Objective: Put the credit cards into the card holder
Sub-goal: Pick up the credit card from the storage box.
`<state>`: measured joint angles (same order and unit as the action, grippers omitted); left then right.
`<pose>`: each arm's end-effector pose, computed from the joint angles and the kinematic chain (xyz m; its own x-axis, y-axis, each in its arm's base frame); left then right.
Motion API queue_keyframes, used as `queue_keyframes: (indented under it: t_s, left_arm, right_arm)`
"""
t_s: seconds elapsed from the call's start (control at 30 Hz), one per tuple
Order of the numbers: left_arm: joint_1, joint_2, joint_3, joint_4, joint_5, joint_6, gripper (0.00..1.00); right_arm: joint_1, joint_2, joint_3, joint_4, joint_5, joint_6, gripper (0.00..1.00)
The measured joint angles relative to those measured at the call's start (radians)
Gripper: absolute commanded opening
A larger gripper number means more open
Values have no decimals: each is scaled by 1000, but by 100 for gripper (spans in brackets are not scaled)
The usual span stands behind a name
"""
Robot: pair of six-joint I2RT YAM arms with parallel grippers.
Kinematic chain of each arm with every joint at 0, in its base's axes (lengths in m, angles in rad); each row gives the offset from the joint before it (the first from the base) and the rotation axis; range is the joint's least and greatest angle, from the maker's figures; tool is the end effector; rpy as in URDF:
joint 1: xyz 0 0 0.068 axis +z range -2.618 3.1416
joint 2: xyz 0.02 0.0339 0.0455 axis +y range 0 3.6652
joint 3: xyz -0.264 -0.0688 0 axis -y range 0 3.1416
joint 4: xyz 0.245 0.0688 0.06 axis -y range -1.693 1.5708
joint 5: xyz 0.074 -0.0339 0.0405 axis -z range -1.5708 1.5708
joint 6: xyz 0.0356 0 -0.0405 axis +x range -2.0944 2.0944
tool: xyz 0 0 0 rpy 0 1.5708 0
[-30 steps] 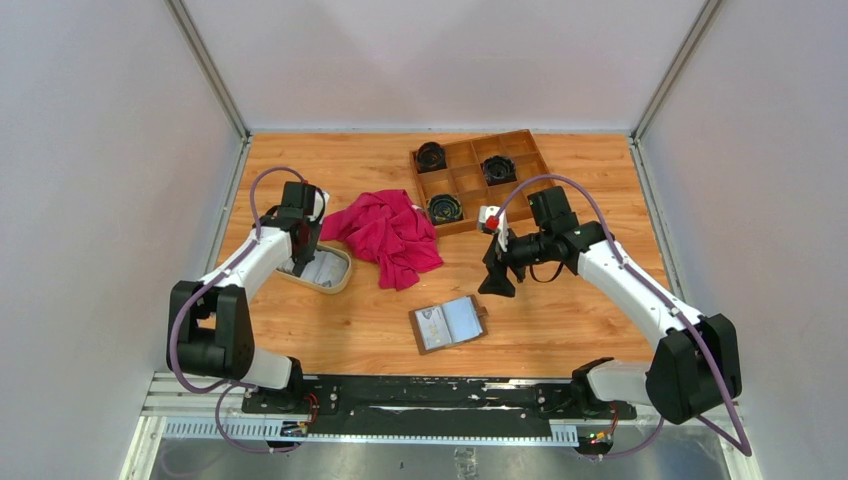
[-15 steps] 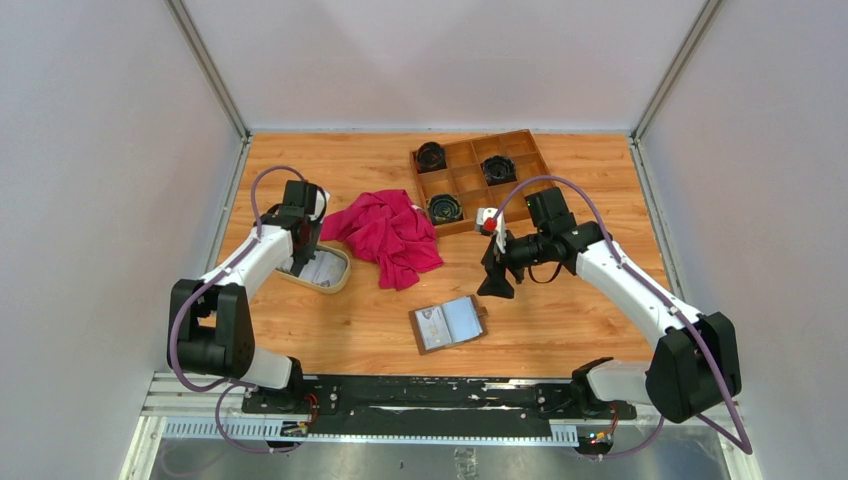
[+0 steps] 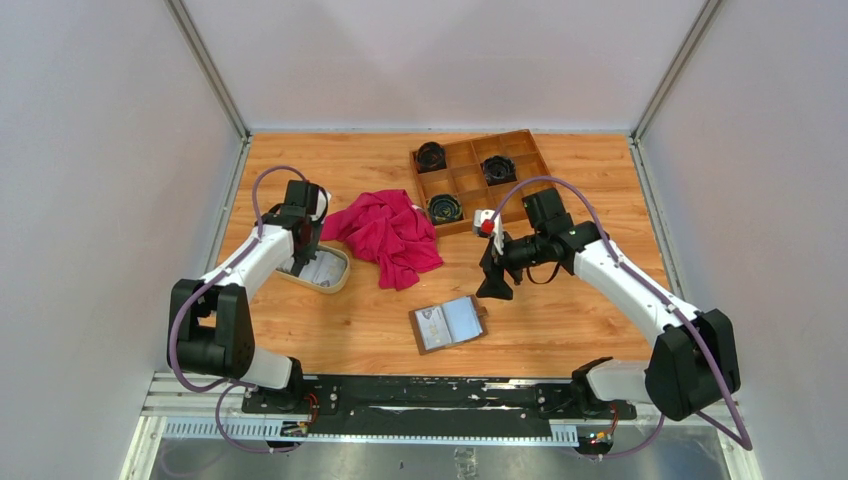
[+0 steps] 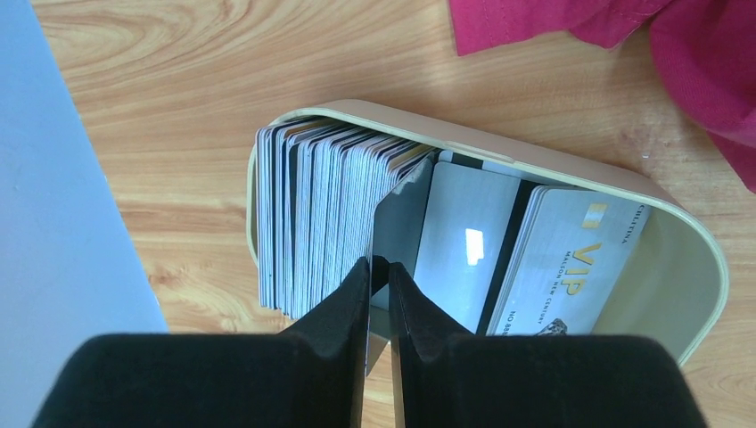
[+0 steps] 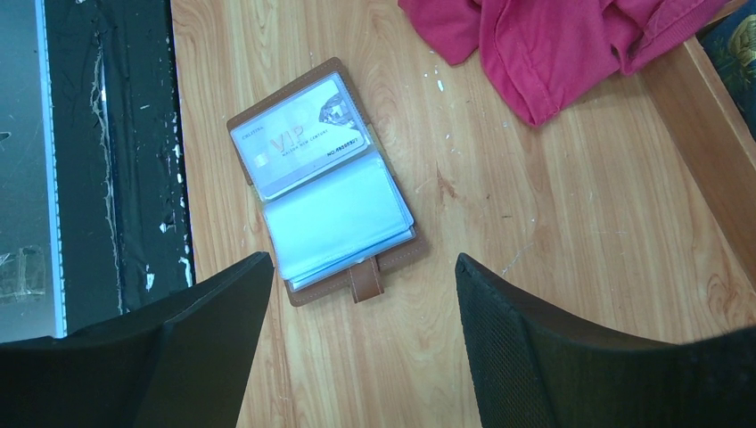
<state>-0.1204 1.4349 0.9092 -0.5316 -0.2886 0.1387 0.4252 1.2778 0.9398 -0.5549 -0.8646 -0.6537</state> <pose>0.2786 -0.0235 0.2098 -0.8597 0.2375 -0.4522 0.0961 0.9447 0.3134 0.2217 0.1301 0.2660 -0.1361 -0.4949 -0.8582 -0.9891 0.1176 0.0890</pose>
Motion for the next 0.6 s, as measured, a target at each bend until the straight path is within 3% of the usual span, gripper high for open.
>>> queue_keyframes:
  t_s: [0.6]
  left_arm:
    - [0,-32,5,-25,43,-19,9]
  right_arm:
    - [7,5,0,-9,0,-4,79]
